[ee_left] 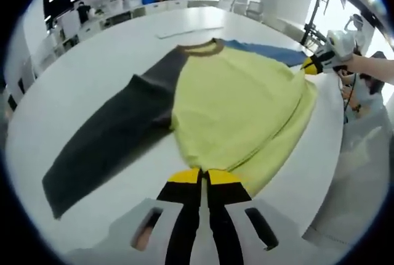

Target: Fold the garment on the visible template until the final outline fits inside the template.

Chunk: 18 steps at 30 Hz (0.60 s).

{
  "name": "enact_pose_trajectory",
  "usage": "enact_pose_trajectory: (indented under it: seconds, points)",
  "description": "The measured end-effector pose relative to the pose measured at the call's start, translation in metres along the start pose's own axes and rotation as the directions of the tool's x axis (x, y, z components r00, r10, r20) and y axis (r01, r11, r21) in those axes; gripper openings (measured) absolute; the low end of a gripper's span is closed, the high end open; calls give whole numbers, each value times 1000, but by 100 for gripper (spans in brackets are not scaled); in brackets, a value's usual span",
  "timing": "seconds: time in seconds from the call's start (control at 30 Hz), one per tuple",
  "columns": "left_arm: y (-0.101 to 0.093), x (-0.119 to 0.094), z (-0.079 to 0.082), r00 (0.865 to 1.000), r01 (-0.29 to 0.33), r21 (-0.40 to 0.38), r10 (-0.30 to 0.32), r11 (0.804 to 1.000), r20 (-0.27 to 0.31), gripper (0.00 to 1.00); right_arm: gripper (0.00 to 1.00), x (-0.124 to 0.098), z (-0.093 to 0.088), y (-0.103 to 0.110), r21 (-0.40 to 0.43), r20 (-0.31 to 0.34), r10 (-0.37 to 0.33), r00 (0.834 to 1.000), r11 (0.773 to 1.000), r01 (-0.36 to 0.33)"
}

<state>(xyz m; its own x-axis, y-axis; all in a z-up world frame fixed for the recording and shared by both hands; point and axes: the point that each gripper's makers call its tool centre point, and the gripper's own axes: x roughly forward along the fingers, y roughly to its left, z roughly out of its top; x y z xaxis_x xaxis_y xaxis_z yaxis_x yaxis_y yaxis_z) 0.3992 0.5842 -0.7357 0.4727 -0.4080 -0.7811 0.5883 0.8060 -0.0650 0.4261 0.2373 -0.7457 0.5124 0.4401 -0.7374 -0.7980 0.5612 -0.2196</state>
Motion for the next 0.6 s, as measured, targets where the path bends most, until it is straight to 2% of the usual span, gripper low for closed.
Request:
enact_pose_trajectory:
  seconds: [0.1,0.33,0.47,0.6]
  points:
    - [1,-4,4,1000,-8,-4,8,1000,11,0,3,-3,3,-2,-5,9,-8,1000,1000,8]
    - [6,-21,25,998,-16,-24,17,1000,60,0,3,-19,20,-15,-31,29,-58,998,998,58]
    - [6,-29,31,998,-13,-37,16,999,65,0,3,-28,29,-18,-38,43,-66,997,997,68]
    - [-1,-45,34,998,0,-55,4,998,60,0,3,-46,39,-15,-72,56,-64,996,995,68]
